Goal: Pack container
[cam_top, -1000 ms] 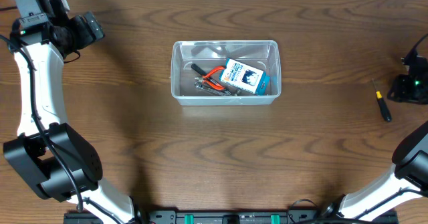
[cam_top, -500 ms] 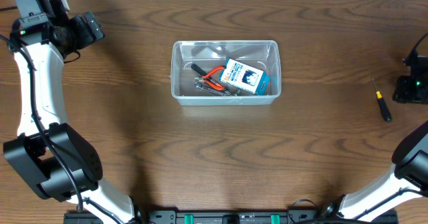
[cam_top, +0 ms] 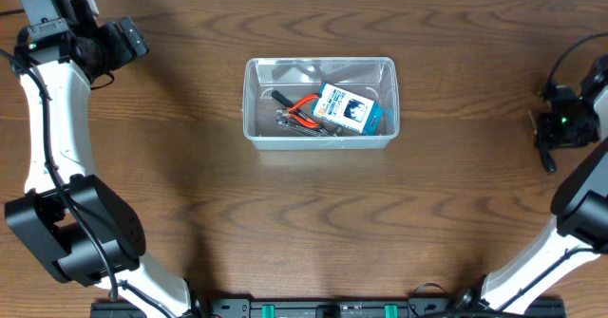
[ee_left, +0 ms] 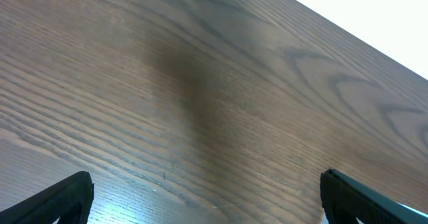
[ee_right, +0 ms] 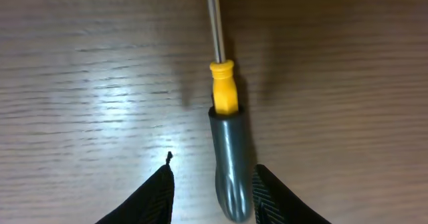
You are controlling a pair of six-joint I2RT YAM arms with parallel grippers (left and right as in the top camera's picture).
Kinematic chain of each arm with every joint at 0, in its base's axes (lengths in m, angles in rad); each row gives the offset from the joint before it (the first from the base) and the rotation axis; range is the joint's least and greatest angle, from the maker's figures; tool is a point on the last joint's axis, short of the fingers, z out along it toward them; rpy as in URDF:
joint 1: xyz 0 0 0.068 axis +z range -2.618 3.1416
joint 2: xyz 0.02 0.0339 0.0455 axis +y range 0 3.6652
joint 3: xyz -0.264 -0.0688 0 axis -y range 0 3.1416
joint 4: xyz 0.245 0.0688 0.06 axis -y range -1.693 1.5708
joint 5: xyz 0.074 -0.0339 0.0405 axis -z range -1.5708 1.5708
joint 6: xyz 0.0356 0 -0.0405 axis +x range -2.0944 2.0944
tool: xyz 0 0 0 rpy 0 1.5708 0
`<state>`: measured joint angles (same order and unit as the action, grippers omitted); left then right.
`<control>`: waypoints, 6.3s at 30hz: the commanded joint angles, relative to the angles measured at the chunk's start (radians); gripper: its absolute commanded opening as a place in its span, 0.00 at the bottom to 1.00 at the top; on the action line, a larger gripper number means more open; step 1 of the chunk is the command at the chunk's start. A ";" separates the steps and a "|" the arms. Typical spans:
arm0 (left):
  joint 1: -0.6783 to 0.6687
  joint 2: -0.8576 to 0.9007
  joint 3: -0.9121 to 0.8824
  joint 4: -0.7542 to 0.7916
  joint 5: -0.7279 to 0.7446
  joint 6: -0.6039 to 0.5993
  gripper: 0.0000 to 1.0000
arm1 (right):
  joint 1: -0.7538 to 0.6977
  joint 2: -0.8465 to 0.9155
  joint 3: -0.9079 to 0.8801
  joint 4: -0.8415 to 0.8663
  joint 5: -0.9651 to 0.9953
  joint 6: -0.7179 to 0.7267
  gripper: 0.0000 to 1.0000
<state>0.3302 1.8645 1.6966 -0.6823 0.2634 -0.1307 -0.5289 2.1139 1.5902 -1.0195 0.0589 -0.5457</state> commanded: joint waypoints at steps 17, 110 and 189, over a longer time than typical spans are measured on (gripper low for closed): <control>0.000 -0.016 0.016 -0.003 0.009 -0.005 0.98 | -0.003 0.125 -0.010 0.032 0.023 0.003 0.39; 0.000 -0.016 0.016 -0.003 0.009 -0.005 0.98 | 0.970 0.111 0.790 -0.280 -0.117 0.249 0.99; 0.001 -0.016 0.016 -0.003 0.009 -0.005 0.98 | 0.499 -0.513 1.108 -0.481 -0.240 0.448 0.99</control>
<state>0.3302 1.8645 1.6966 -0.6823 0.2634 -0.1307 -0.0406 1.7107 2.6858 -1.4937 -0.1658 -0.1123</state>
